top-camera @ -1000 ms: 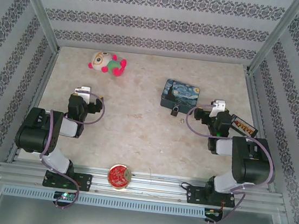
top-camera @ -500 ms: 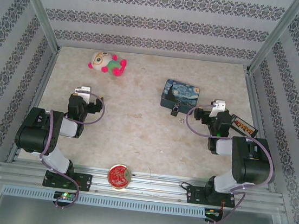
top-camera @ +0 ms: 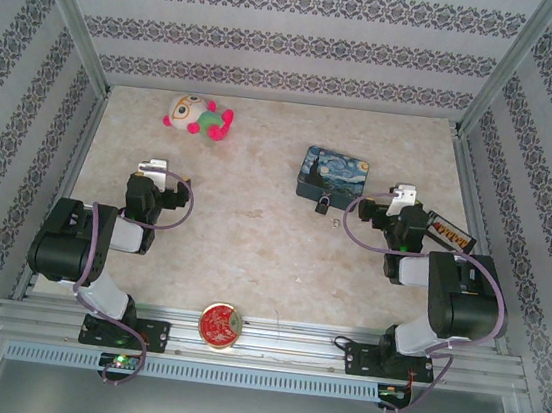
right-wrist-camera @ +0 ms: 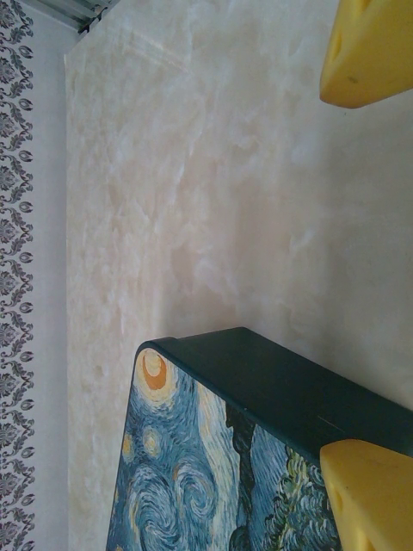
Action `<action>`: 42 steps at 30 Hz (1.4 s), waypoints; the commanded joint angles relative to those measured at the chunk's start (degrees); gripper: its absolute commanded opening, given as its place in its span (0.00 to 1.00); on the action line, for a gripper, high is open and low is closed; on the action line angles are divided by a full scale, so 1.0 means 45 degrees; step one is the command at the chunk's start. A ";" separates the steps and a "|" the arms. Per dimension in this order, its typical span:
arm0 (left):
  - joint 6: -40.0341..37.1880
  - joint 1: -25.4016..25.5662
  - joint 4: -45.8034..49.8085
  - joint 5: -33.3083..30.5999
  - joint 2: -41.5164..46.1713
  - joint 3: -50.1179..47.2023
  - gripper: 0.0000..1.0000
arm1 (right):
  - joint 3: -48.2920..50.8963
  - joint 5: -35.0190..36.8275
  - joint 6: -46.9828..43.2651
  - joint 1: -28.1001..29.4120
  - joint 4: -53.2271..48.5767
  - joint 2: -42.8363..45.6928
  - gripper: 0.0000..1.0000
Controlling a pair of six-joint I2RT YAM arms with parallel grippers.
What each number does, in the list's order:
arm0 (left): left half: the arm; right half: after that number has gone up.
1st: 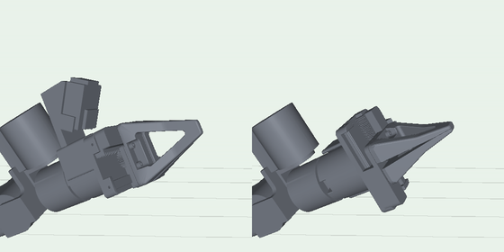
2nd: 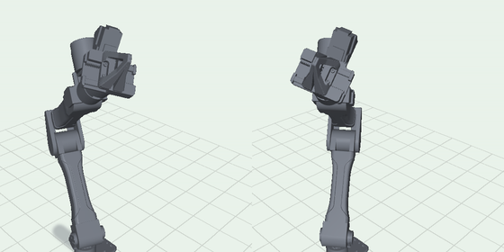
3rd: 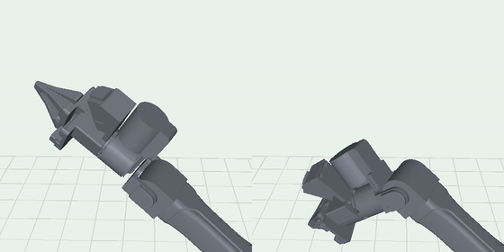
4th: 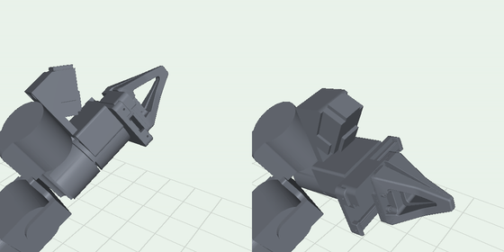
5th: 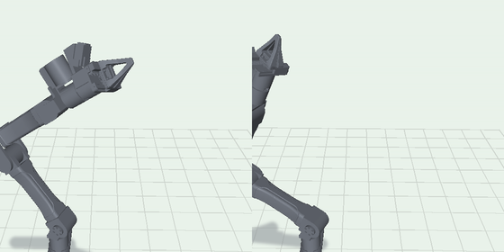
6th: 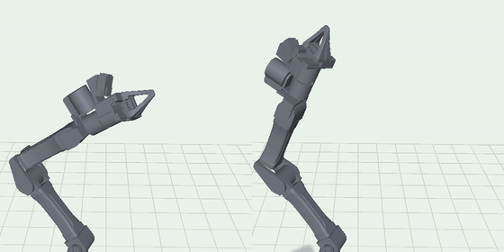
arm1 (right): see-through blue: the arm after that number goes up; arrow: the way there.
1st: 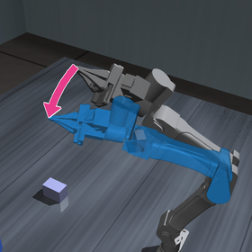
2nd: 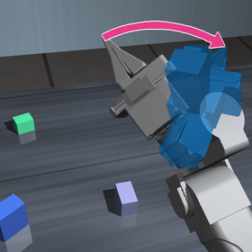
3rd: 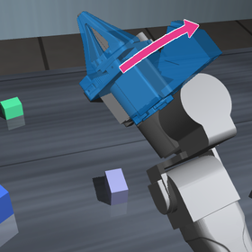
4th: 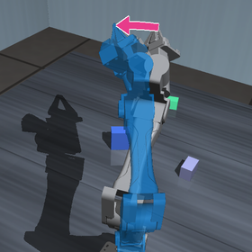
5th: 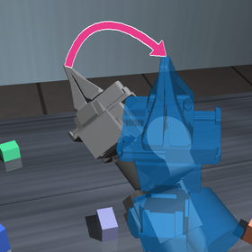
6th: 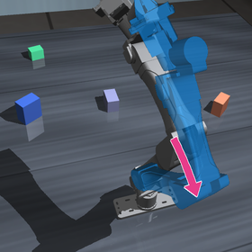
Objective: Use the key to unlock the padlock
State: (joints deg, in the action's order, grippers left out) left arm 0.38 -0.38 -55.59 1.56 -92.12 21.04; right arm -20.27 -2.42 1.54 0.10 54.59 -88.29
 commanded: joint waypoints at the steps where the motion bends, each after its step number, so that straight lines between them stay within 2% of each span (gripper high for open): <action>1: -0.0130 -0.0013 0.0362 0.0268 0.0196 0.0320 0.99 | -0.0241 0.0009 0.0200 -0.0100 0.0115 0.0096 0.98; 6: -0.0056 -0.0014 0.0751 0.0058 0.0421 0.0435 0.99 | -0.0261 0.0419 0.0298 -0.0100 -0.0022 0.0200 0.98; 12: -0.0123 -0.0013 0.3442 0.0160 0.1905 0.1272 0.99 | -0.0391 0.0707 0.0375 -0.0100 -0.1069 0.1210 0.98; 15: -0.0015 -0.0013 0.4336 -0.0233 0.2719 0.1484 0.99 | -0.0545 0.1149 0.0482 -0.0100 -0.2134 0.2113 0.98; 17: 0.0485 -0.0013 0.4644 -0.0557 0.3367 0.1591 0.99 | -0.0835 0.1814 0.0813 -0.0100 -0.3549 0.2867 0.98; 22: 0.2402 0.0007 0.5602 0.0284 0.4024 0.2658 0.99 | -0.2202 0.3321 0.2483 -0.0100 -0.7622 0.4391 0.98; 27: 0.4444 0.0517 0.5813 0.1506 0.3243 0.3872 0.99 | -0.3280 0.3605 0.3816 -0.0100 -1.0379 0.5095 0.98; 31: 0.5289 0.1641 0.6162 0.1424 0.2122 0.5115 0.99 | -0.4150 0.3329 0.4868 -0.0100 -1.2154 0.5189 0.98; 35: 0.5786 0.2945 0.7813 0.0686 0.0815 0.7029 0.99 | -0.5018 0.2974 0.5811 -0.0100 -1.3591 0.4985 0.98; 38: 0.6243 0.3767 0.9014 0.0462 -0.0294 0.8601 0.99 | -0.5513 0.2375 0.6449 -0.0100 -1.4183 0.4691 0.98; 42: 0.6608 0.4647 0.9582 0.1163 -0.1864 1.0216 0.99 | -0.5910 0.1184 0.7021 -0.0100 -1.4237 0.4120 0.98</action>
State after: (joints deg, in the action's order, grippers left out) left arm 27.09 18.44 -18.24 5.43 -97.45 63.44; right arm -44.91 7.51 29.17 0.10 -6.02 -68.07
